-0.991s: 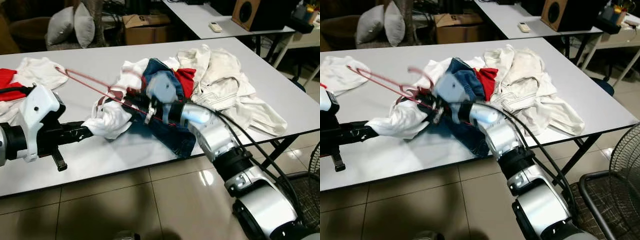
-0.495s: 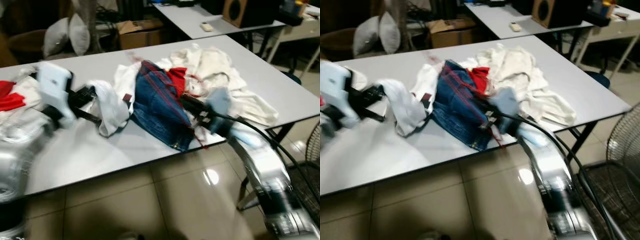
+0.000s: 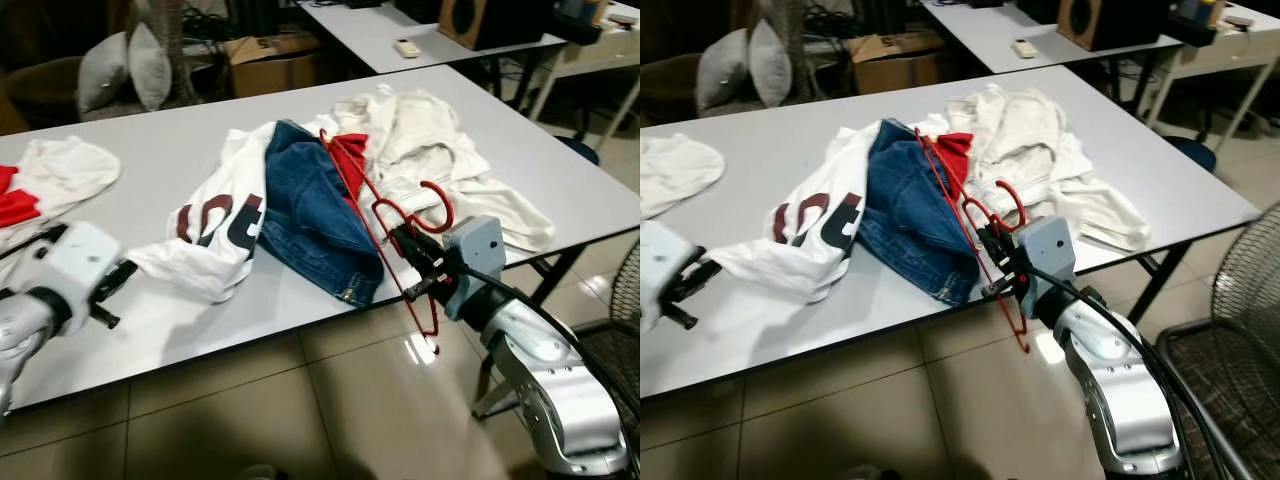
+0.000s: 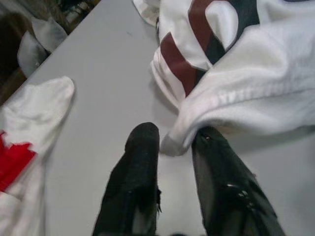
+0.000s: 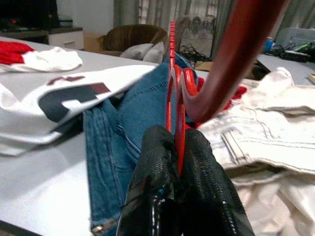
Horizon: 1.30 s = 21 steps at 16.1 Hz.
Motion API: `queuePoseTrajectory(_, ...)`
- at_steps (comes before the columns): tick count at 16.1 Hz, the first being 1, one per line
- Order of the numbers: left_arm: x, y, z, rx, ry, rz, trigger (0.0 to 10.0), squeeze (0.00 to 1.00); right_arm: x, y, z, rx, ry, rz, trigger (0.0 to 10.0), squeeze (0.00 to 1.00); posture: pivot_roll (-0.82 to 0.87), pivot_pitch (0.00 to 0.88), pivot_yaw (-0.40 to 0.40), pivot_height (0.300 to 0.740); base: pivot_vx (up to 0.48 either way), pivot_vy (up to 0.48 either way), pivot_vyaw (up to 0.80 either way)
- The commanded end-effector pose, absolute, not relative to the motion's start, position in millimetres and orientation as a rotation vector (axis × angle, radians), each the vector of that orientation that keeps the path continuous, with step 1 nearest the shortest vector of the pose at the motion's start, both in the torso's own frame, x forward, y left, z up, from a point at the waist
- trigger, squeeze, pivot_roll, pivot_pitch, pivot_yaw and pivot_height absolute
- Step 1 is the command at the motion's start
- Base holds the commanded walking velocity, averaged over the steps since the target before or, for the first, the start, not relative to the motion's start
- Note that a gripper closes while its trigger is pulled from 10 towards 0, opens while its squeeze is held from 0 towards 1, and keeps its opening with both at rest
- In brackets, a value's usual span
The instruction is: Hang hanger
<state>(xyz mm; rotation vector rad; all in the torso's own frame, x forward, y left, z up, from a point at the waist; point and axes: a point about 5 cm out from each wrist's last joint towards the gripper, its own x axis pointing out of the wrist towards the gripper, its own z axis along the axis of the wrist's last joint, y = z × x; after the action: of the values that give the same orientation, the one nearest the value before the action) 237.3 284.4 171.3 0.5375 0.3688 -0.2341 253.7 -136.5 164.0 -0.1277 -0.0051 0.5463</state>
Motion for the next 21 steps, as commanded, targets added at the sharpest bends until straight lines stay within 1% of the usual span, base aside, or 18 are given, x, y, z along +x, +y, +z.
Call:
queuePoseTrajectory(1, 231.2, 276.8, 176.1, 0.388, 0.316, -0.284, 10.0, 1.0, 250.8, -136.6, 169.2, -0.102, -0.017, 0.54, 10.0, 0.0, -0.07, 0.0, 0.083, 0.74, 0.0, 0.0, 0.0)
queuePoseTrajectory(2, 219.5, 269.9, 172.7, 0.23, 0.284, -0.329, 10.0, 1.0, 248.9, -137.2, 170.0, -0.079, -0.016, 0.536, 10.0, 0.0, -0.07, 0.0, 0.084, 0.74, 0.0, 0.0, 0.0)
queuePoseTrajectory(3, 210.7, 265.7, 166.3, 0.179, 0.285, -0.354, 10.0, 1.0, 246.7, -137.5, 170.3, -0.065, -0.009, 0.529, 10.0, 0.0, -0.06, 0.0, 0.082, 0.74, 0.0, 0.0, 0.0)
queuePoseTrajectory(4, 205.7, 262.7, 162.3, 0.16, 0.287, -0.368, 10.0, 1.0, 245.3, -137.7, 169.9, -0.058, -0.002, 0.523, 10.0, 0.0, -0.06, 0.0, 0.076, 0.74, 0.0, 0.0, 0.0)
queuePoseTrajectory(5, 194.1, 253.9, 154.8, 0.147, 0.306, -0.404, 10.0, 1.0, 243.5, -138.6, 169.2, -0.043, 0.014, 0.497, 10.0, 0.0, -0.06, 0.0, 0.076, 0.74, 0.0, 0.0, 0.0)
queuePoseTrajectory(6, 188.8, 250.7, 154.0, 0.121, 0.294, -0.392, 10.0, 1.0, 241.3, -139.2, 168.6, -0.022, 0.025, 0.481, 10.0, 0.0, -0.05, 0.0, 0.063, 0.74, 0.0, 0.0, 0.0)
queuePoseTrajectory(8, 189.9, 248.4, 171.7, 0.024, 0.149, -0.292, 10.0, 1.0, 237.3, -143.4, 170.9, 0.022, 0.019, 0.431, 10.0, 0.0, -0.05, 0.0, 0.049, 0.74, 0.0, 0.0, 0.0)
queuePoseTrajectory(9, 196.4, 242.5, 180.6, 0.025, 0.063, -0.261, 10.0, 1.0, 237.6, -145.3, 170.6, 0.028, 0.022, 0.417, 10.0, 0.0, -0.05, 0.0, 0.045, 0.74, 0.0, 0.0, 0.0)
queuePoseTrajectory(10, 204.8, 229.5, 189.4, -0.003, -0.027, -0.243, 10.0, 0.67, 240.2, -146.5, 168.8, 0.017, 0.031, 0.4, 10.0, 0.0, -0.05, 0.0, 0.047, 0.74, 0.0, 0.0, 0.0)
queuePoseTrajectory(11, 213.8, 212.9, 192.9, -0.027, -0.072, -0.245, 10.0, 0.0, 244.5, -145.8, 167.9, 0.023, 0.033, 0.378, 10.0, 0.0, -0.05, 0.0, 0.052, 0.74, 0.0, 0.0, 0.0)
queuePoseTrajectory(13, 218.4, 201.1, 188.2, -0.029, -0.058, -0.272, 10.0, 0.0, 247.9, -144.5, 170.2, -0.011, 0.01, 0.349, 10.0, 0.0, -0.05, 0.0, 0.059, 0.74, 0.0, 0.349, 0.0)
queuePoseTrajectory(15, 220.4, 201.2, 175.7, 0.013, 0.003, -0.252, 10.0, 0.0, 247.1, -143.8, 169.1, -0.043, 0.009, 0.341, 10.0, 0.0, -0.05, 0.0, 0.055, 0.74, 0.0, 0.364, 0.0)
queuePoseTrajectory(17, 225.4, 201.7, 174.5, 0.009, -0.001, -0.194, 10.0, 0.0, 243.9, -141.9, 166.8, -0.017, 0.021, 0.352, 10.0, 0.0, -0.05, 0.0, 0.055, 0.74, 0.0, 0.454, 0.0)
queuePoseTrajectory(19, 227.6, 200.5, 172.9, 0.01, 0.0, -0.186, 10.0, 0.0, 243.3, -141.3, 165.9, -0.011, 0.024, 0.353, 10.0, 0.0, -0.06, 0.0, 0.058, 0.74, 0.0, 0.463, 0.0)
queuePoseTrajectory(21, 229.4, 198.3, 165.3, 0.014, 0.016, -0.177, 10.0, 0.0, 242.9, -142.8, 165.0, 0.003, 0.022, 0.345, 10.0, 0.0, -0.06, 0.0, 0.062, 0.74, 0.0, 0.465, -0.48)
